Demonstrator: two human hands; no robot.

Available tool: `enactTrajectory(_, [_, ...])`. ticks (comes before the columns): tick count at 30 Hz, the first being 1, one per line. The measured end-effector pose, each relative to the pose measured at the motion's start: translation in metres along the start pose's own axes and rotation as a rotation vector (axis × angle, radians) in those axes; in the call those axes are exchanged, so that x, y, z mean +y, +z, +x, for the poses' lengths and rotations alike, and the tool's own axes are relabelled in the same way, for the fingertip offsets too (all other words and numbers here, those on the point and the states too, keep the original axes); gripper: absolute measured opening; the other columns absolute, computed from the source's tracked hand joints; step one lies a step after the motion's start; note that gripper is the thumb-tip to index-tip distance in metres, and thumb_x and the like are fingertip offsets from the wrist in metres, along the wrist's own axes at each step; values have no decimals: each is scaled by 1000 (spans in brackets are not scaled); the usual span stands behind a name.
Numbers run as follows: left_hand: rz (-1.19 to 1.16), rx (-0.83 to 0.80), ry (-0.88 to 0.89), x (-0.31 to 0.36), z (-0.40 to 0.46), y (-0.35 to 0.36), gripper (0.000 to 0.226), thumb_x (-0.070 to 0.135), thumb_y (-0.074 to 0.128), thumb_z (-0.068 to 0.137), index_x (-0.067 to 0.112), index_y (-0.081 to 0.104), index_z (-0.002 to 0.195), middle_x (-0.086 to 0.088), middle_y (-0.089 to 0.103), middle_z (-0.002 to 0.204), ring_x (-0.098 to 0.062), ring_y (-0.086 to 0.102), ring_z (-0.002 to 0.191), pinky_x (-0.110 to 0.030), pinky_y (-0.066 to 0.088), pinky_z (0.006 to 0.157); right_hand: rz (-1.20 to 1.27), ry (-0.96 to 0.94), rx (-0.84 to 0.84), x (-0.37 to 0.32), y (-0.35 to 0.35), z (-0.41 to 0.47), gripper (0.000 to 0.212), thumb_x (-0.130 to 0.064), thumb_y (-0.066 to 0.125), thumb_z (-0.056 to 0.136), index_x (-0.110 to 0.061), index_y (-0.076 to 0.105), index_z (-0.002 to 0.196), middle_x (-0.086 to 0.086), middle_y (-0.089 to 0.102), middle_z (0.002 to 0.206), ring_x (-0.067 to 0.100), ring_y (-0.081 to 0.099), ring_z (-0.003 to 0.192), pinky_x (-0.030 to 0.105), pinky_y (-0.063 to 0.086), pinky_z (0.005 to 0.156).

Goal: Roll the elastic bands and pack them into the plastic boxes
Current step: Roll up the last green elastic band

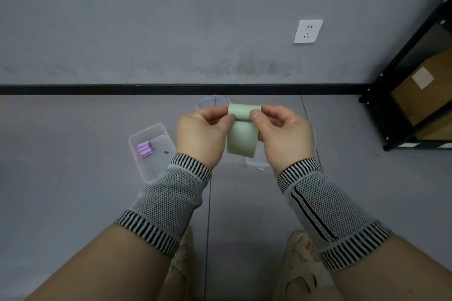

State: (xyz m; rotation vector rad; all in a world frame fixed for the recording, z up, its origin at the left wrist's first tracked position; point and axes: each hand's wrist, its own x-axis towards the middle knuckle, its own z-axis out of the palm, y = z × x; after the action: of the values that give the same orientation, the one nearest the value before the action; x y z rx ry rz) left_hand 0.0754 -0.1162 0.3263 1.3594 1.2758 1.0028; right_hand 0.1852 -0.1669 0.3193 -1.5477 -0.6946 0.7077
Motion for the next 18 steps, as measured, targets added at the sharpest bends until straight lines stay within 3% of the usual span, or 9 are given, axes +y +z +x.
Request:
enactTrajectory(5, [19, 48, 39, 0, -6, 9, 15, 17, 67, 84, 12, 73, 97, 13, 68, 78, 3, 65, 70, -16, 53, 71, 3, 16, 15, 1, 1, 1, 14, -25, 73, 81, -34, 64, 77, -7, 72, 80, 11, 70, 79, 42, 58, 79])
enactTrajectory(9, [38, 80, 41, 0, -4, 7, 11, 19, 65, 86, 13, 74, 90, 8, 69, 77, -6, 66, 73, -22, 54, 71, 25, 44, -5, 1, 4, -1, 12, -26, 73, 80, -32, 63, 80, -4, 72, 84, 13, 70, 81, 43, 58, 80])
enactTrajectory(13, [21, 54, 83, 1, -5, 2, 15, 15, 64, 87, 23, 71, 77, 15, 67, 69, 3, 63, 64, -13, 50, 63, 111, 122, -48, -2, 1, 1, 9, -23, 73, 81, -26, 64, 80, 1, 72, 85, 19, 71, 82, 45, 58, 79])
enactTrajectory(18, [13, 20, 80, 2, -4, 1, 17, 14, 66, 86, 27, 69, 76, 11, 69, 74, -4, 66, 72, -24, 55, 73, 304, 271, -119, -7, -4, 4, 9, -8, 69, 83, -7, 63, 91, 20, 68, 98, 31, 71, 84, 39, 59, 73])
